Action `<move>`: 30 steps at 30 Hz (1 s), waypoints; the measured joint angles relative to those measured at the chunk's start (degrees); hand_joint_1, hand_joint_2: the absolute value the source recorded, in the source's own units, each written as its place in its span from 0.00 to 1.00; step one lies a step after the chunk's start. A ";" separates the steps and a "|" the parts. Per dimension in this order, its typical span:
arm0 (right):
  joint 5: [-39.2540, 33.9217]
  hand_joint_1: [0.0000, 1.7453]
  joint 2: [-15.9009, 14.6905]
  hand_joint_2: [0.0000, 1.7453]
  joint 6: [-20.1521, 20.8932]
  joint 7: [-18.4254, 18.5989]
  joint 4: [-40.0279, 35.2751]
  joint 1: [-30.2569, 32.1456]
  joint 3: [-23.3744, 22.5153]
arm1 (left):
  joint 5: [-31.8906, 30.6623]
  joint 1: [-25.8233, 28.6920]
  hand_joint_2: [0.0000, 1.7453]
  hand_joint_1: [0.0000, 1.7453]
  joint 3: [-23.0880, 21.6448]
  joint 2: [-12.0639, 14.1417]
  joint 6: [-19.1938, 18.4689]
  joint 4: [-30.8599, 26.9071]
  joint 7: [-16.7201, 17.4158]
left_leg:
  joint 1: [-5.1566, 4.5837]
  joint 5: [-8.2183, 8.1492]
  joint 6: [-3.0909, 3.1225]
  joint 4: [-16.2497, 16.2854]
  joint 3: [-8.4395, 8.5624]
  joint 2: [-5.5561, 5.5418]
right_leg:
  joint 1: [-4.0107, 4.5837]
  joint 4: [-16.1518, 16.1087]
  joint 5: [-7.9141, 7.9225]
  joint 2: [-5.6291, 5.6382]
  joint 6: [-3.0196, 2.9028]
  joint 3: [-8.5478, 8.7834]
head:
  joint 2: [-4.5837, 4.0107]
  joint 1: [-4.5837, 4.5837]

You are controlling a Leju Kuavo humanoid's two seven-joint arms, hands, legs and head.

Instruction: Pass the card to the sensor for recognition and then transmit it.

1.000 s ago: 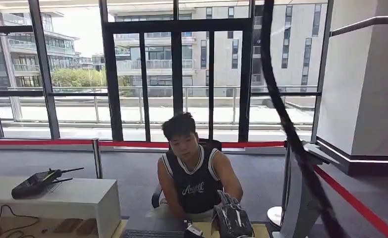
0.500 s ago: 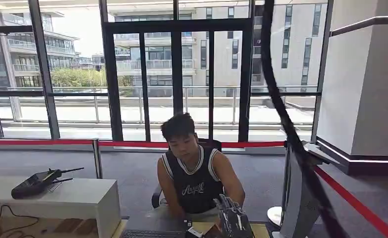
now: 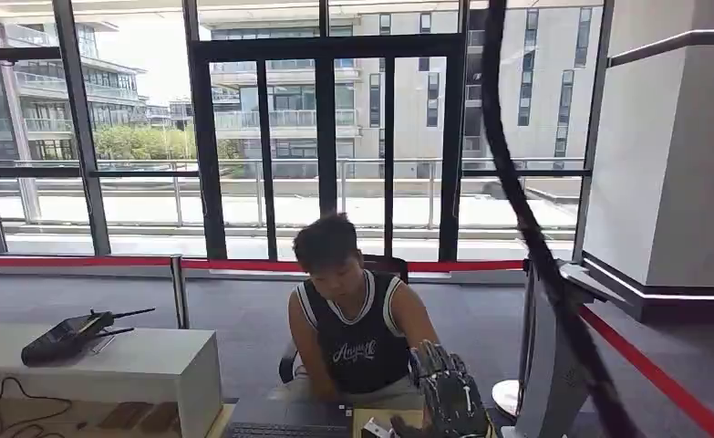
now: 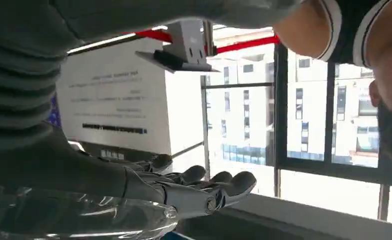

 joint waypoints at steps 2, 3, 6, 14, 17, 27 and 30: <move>2.54 0.00 -3.10 0.00 0.89 1.42 -2.84 0.43 0.11 | 0.59 0.42 0.00 0.00 0.00 0.02 0.35 0.00 -0.13 | 0.00 -0.01 0.01 0.03 0.02 0.00 | 0.00 -0.03 0.00 0.00 0.01 0.02 | 0.00 -0.02; 3.41 0.00 -4.48 0.00 1.37 1.97 -4.19 0.80 0.06 | 0.78 0.58 0.00 0.00 0.00 0.02 0.48 0.00 -0.13 | 0.00 -0.03 0.04 0.04 0.02 0.00 | 0.00 -0.05 0.00 0.00 0.01 0.04 | 0.00 0.00; 5.36 0.00 -10.53 0.00 3.30 4.20 -10.05 3.16 -0.98 | 1.97 1.24 0.00 0.00 0.00 0.02 1.44 0.00 -0.15 | 0.00 -0.06 0.08 0.13 0.04 -0.01 | 0.00 -0.08 0.01 -0.01 0.03 0.08 | 0.00 0.00; 1.13 0.00 -26.10 0.00 4.64 7.54 -22.40 12.64 -7.91 | 5.18 2.86 0.00 0.00 0.15 0.24 3.87 0.00 -0.33 | -0.01 -0.22 0.20 0.18 0.04 -0.04 | -0.01 -0.16 0.00 0.00 0.07 0.14 | 0.00 -0.09; -1.26 0.00 -30.57 0.00 1.81 9.10 -25.01 18.58 -11.26 | 6.12 3.01 0.00 0.00 0.26 0.26 4.09 0.00 -0.28 | -0.01 -0.24 0.23 0.17 0.03 -0.07 | 0.00 -0.17 -0.02 -0.01 0.09 0.18 | 0.00 -0.07; -7.89 0.00 -38.36 0.00 -6.32 10.52 -25.75 37.39 -24.27 | 8.26 3.05 0.00 0.00 0.59 0.26 4.83 0.00 0.63 | -0.01 -0.30 0.22 0.13 -0.04 -0.06 | 0.00 -0.17 -0.06 -0.01 0.09 0.13 | 0.00 -0.04; -10.29 0.00 -38.65 0.00 -8.11 9.18 -22.93 41.36 -27.70 | 8.83 3.04 0.00 0.00 0.61 0.26 5.09 -0.02 0.94 | 0.00 -0.30 0.22 0.13 -0.05 -0.07 | 0.00 -0.17 -0.07 -0.01 0.10 0.12 | 0.00 -0.07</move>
